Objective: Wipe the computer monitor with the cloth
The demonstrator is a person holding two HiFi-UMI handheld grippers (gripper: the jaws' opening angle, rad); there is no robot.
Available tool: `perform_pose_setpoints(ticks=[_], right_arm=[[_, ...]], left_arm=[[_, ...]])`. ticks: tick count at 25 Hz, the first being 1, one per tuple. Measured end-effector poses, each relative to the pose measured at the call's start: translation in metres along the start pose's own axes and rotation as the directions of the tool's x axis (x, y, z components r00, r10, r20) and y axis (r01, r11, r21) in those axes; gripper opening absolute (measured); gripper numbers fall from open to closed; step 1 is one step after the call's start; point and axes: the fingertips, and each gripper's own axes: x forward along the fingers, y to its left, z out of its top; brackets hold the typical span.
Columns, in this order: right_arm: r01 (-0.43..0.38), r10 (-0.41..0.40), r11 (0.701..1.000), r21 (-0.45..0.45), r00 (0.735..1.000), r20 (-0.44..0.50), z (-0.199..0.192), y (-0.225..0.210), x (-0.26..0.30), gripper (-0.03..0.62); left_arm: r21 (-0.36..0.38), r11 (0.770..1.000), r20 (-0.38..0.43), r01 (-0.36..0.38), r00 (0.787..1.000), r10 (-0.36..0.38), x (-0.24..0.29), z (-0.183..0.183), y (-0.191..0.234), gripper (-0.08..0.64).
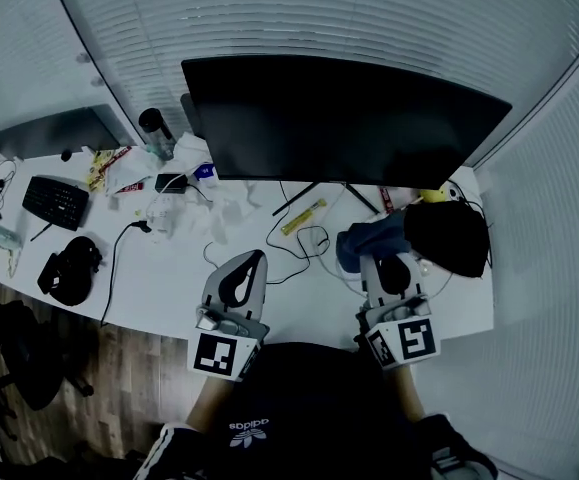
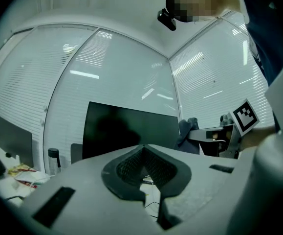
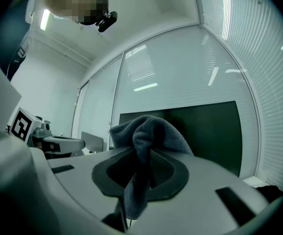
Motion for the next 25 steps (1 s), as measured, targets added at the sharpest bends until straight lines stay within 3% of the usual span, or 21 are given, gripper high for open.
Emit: perform_pose_setpoints(ticks=[6,13,25], right_arm=[[-0.032,0.037,0.998,-0.048,0.995,0.095,0.054,0.015,0.046,0.048],[-0.074,0.099,0.990,-0.116,0.971,0.220,0.119,0.045,0.091,0.048],[-0.100,0.151,0.979,-0.178,0.941,0.304,0.196,0.096,0.181,0.048]], left_arm=[[-0.001,0.999,0.009,-0.036,0.999,0.036,-0.012,0.012,0.023,0.005],[0.009,0.999,0.025,-0.048,0.999,0.047,-0.025,0.021,0.039,0.005],[0.015,0.999,0.032,-0.039,0.999,0.039,-0.036,0.029,0.060,0.005]])
